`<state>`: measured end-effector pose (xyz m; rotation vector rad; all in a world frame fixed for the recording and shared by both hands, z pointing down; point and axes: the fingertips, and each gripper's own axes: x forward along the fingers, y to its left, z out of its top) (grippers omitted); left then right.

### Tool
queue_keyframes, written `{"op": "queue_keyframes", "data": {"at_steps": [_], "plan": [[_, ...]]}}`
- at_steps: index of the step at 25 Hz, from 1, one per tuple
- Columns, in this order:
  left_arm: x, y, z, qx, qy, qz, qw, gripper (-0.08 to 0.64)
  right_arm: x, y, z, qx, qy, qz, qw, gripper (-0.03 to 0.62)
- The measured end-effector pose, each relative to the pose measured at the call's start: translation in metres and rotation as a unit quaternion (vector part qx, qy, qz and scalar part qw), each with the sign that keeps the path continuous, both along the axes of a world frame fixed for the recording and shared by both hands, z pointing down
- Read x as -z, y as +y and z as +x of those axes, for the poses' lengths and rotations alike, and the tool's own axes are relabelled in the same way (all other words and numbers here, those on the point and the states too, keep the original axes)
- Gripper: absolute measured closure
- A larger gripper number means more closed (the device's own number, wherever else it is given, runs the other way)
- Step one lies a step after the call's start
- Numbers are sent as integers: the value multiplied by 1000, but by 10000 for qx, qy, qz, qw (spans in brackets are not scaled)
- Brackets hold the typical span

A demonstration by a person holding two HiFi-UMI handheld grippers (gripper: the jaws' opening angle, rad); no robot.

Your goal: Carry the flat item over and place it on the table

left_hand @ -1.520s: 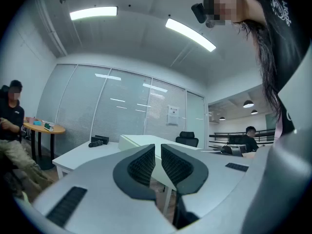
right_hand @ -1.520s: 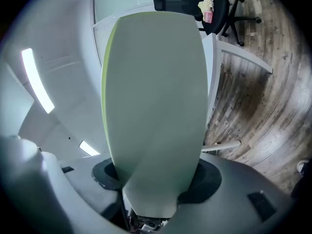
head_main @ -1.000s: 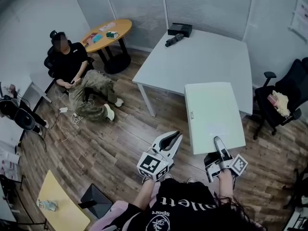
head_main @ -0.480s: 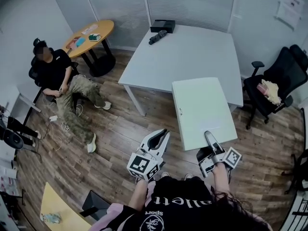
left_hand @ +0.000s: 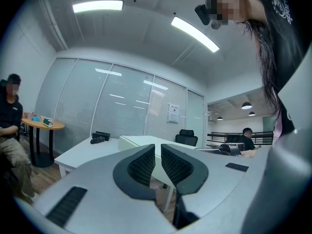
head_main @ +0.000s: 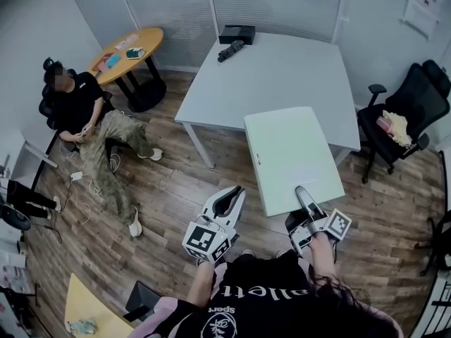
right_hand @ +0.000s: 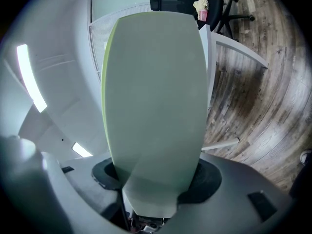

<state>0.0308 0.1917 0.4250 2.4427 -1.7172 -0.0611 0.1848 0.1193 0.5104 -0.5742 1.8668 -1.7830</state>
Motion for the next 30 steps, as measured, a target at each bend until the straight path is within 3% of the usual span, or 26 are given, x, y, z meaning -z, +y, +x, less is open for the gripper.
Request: {"op": "queue_keyframes", "data": {"at_steps": [6,17,24,30], "plan": [[-5,11,-29,40,39,-28,10000,505,-1,11,-23,41,38,40,10000,308],[-20,-6,-28,9,174,-142,9997,505,-7,-5,-27,155,240,-23,9996,308],[-24,-50,-50,274,78,-167,9995,505,-19,-63,-51,362,163,-110,9992,308],[-13,-122,-73,491,-31,-89,9987,505,-21,-141,-71,538,184,-157,9983,308]]}}
